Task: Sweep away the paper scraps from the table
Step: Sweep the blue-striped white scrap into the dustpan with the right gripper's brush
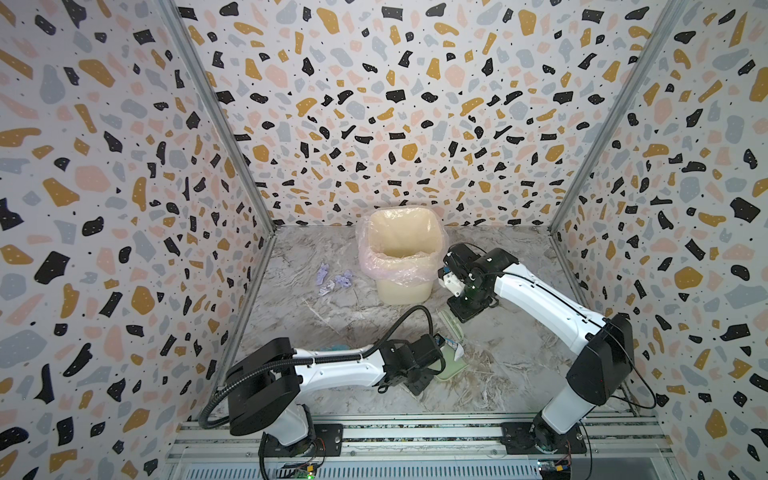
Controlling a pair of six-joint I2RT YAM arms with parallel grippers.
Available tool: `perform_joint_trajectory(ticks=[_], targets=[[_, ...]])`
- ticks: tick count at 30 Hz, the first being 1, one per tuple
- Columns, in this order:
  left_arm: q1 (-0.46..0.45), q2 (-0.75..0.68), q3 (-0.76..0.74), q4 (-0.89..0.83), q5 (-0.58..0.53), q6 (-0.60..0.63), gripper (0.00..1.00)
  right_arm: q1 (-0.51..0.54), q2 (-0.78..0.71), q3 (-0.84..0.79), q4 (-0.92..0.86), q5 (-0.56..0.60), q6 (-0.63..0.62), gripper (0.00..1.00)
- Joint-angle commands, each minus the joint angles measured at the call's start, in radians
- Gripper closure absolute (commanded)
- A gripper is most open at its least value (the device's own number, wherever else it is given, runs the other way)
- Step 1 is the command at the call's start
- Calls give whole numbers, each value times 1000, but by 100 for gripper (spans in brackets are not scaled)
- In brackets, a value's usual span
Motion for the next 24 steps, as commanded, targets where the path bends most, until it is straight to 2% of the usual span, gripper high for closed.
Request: perform_joint_trajectory(ticks=[1,8,19,24], targets=[[6,-12,-14,11,6,-13,100,8,-7,22,-37,-82,-10,100],[8,-8,-17,21,5,-13,100,9,-46,70,-58,-171,-12,100],[8,-7,-18,21,24,-16,100,-65,-81,71,-95,169,96,100],[8,-20,-33,24,39,-36,100,-85,-95,-42,-41,132,101,100]])
